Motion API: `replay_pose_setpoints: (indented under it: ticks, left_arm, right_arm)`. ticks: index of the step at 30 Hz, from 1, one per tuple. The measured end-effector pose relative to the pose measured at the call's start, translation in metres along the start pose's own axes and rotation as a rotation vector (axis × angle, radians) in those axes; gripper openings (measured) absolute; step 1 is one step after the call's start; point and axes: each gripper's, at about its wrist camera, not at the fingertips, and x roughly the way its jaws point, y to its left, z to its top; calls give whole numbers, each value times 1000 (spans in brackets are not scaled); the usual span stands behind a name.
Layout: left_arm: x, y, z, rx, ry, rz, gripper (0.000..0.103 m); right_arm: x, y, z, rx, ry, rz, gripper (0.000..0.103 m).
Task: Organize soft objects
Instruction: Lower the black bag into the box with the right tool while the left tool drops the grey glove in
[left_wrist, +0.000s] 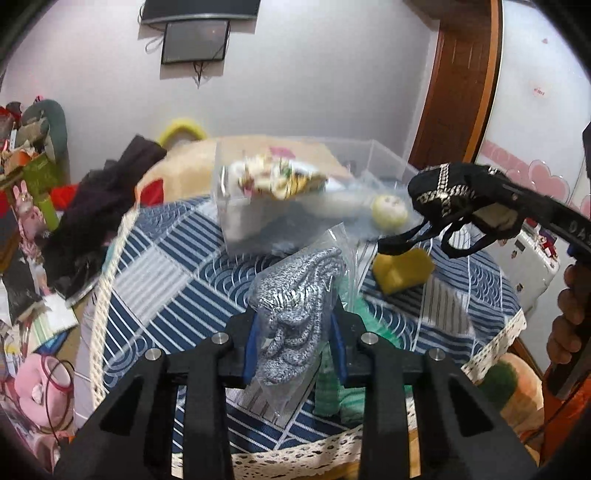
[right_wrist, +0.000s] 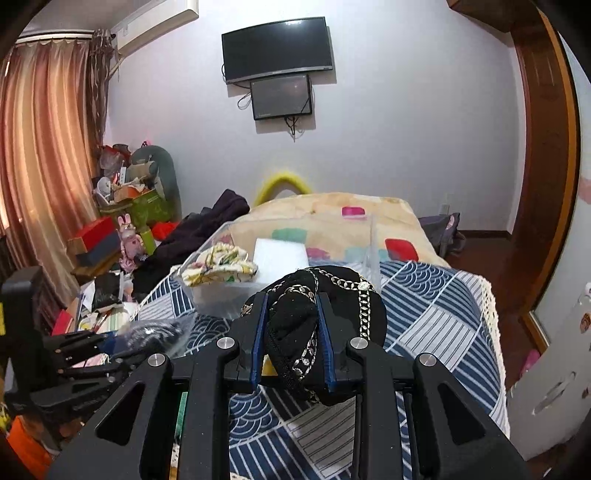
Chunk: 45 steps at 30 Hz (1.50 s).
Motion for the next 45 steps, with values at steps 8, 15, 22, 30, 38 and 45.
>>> replay_pose_setpoints:
  ticks: [8, 15, 22, 30, 38, 45]
  left_arm:
    - [-19, -1, 40, 21, -119, 8, 32]
    - [-25, -6, 79, 51, -213, 29, 32]
    - [6, -6, 101, 76, -206, 89, 32]
    - [51, 5, 113, 35, -139, 43, 32]
    - [101, 11, 116, 33, -72, 56, 32]
    - [121, 20, 109, 3, -13, 39, 41]
  right_arm:
    - [-2, 0, 20, -5, -63, -8, 23]
    - [7, 3, 39, -20, -125, -20, 23]
    - [32, 0, 46, -21, -120, -40, 23]
    - [70, -9, 38, -6, -36, -42, 23]
    - [103, -10, 27, -34, 78, -66, 23]
    - [111, -16, 25, -44, 128, -76, 26]
